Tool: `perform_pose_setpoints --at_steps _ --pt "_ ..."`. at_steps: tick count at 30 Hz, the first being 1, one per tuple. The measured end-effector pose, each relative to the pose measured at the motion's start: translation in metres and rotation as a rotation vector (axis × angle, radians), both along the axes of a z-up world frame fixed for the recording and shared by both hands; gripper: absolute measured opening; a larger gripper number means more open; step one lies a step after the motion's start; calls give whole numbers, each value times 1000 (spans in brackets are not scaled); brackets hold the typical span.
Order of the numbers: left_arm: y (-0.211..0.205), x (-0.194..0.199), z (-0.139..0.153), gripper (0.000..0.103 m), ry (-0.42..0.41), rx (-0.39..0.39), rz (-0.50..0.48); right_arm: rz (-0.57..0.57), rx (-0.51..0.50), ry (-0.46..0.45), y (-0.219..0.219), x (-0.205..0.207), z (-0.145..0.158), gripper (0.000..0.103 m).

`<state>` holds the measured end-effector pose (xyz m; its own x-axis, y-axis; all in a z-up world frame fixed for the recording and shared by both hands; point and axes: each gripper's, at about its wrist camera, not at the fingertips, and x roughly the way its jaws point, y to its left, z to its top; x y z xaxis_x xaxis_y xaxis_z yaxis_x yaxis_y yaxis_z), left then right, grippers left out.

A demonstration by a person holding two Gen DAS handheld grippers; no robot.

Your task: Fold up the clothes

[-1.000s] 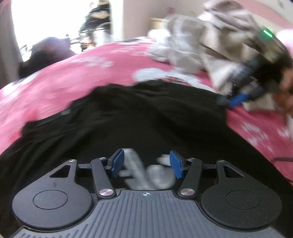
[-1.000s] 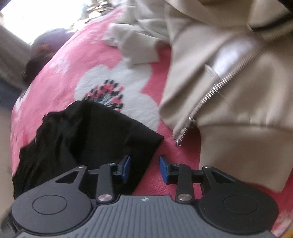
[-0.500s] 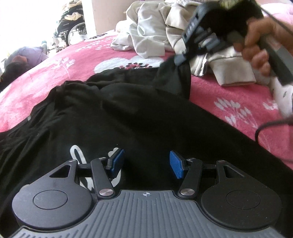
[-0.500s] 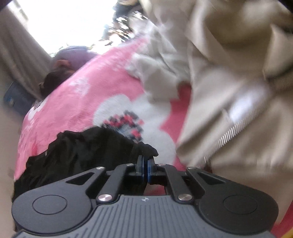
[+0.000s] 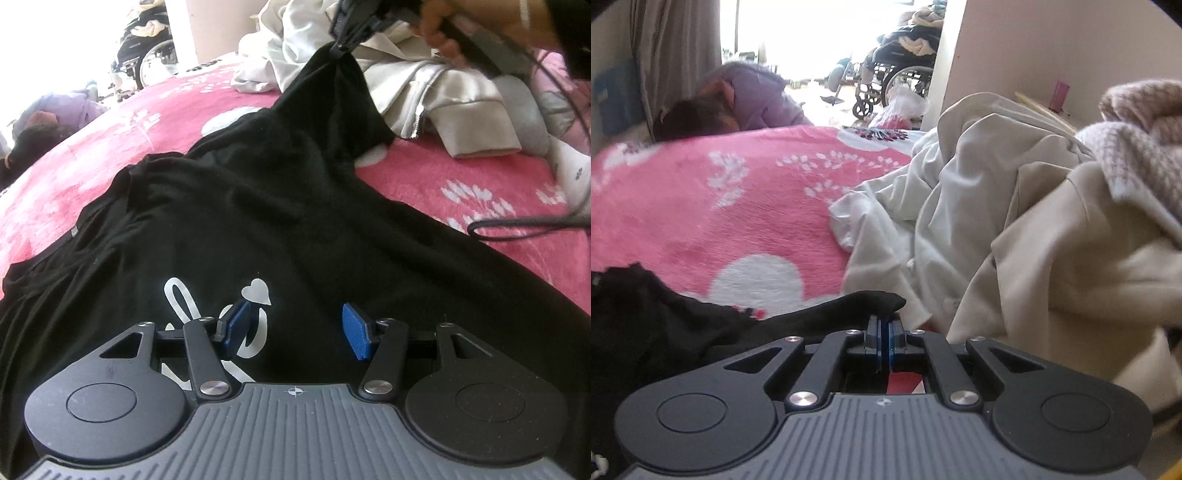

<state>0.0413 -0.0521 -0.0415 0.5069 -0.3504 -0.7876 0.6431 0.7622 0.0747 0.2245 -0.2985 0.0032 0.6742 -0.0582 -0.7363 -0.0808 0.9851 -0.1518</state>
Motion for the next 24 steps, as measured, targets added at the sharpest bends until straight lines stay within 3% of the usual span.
perform_pose_setpoints --at_steps 3,5,7,10,14,17,20,22,24 --pt "0 0 -1 55 3 3 -5 27 -59 8 5 12 -14 6" --pt "0 1 -1 55 6 5 -5 26 -70 4 6 17 -20 16" --pt "0 1 -2 56 8 6 -5 8 -61 -9 2 19 -23 41" --pt "0 1 -2 56 7 5 -2 -58 5 -56 -15 15 -12 44" --pt "0 1 -1 56 4 3 0 -104 230 -42 -42 -4 14 44" --pt "0 1 -1 56 6 1 6 -108 442 92 -51 -23 14 43" --pt "-1 1 -1 56 7 -1 13 -154 589 251 -53 -43 -3 43" --pt "0 2 -1 56 11 -4 19 -207 634 329 -55 -53 -18 44" --pt "0 2 0 56 17 -7 26 -244 612 367 -53 -59 -28 44"
